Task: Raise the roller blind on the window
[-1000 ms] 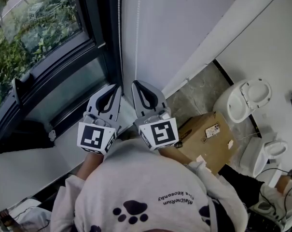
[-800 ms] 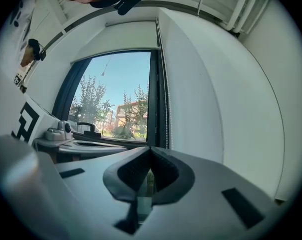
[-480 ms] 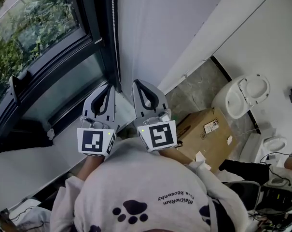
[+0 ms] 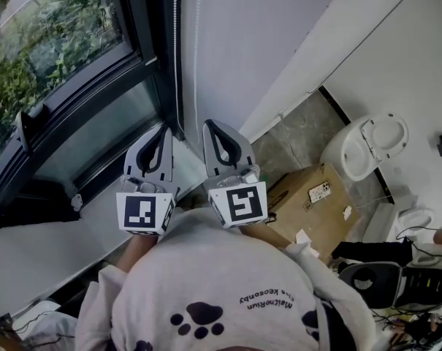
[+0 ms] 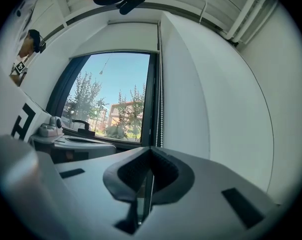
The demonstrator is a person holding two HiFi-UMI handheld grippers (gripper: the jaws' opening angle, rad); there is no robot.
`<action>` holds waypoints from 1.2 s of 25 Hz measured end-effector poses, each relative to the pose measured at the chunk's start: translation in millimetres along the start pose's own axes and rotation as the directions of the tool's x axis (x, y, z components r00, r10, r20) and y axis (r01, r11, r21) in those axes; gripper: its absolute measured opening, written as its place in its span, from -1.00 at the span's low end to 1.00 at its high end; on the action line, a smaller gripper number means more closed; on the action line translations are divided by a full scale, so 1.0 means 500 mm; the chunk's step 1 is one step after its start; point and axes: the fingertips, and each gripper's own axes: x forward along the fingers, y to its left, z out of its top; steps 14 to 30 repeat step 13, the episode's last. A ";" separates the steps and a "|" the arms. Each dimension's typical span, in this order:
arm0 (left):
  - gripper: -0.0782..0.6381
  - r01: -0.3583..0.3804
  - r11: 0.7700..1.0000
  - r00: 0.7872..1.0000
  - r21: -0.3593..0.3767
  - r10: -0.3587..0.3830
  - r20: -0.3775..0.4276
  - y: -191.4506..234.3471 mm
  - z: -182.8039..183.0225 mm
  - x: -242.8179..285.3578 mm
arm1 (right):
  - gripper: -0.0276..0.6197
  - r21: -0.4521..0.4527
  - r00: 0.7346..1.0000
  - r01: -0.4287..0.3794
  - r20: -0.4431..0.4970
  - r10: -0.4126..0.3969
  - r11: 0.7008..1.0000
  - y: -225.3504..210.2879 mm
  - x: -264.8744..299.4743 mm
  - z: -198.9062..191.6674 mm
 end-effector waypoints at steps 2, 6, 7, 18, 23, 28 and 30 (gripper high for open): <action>-0.76 -0.008 1.000 1.000 0.000 0.008 0.003 0.003 0.001 0.000 | -0.89 -0.003 1.000 0.004 -0.003 -0.004 1.000 -0.002 0.000 -0.001; -0.76 -0.015 1.000 1.000 -0.002 0.015 0.002 0.002 0.002 0.003 | -0.89 -0.004 1.000 0.010 -0.003 -0.010 1.000 -0.009 0.001 -0.001; -0.76 -0.016 1.000 1.000 -0.001 0.016 0.002 0.002 0.003 0.003 | -0.89 -0.004 1.000 0.013 -0.002 -0.013 1.000 -0.010 0.001 -0.001; -0.76 -0.019 1.000 1.000 0.013 0.020 -0.004 0.006 0.008 0.008 | -0.89 -0.013 1.000 0.028 -0.007 -0.028 1.000 -0.017 0.005 -0.002; -0.76 -0.019 1.000 1.000 0.013 0.020 -0.004 0.006 0.008 0.008 | -0.89 -0.013 1.000 0.028 -0.007 -0.028 1.000 -0.017 0.005 -0.002; -0.76 -0.019 1.000 1.000 0.013 0.020 -0.004 0.006 0.008 0.008 | -0.89 -0.013 1.000 0.028 -0.007 -0.028 1.000 -0.017 0.005 -0.002; -0.76 -0.019 1.000 1.000 0.013 0.020 -0.004 0.006 0.008 0.008 | -0.89 -0.013 1.000 0.028 -0.007 -0.028 1.000 -0.017 0.005 -0.002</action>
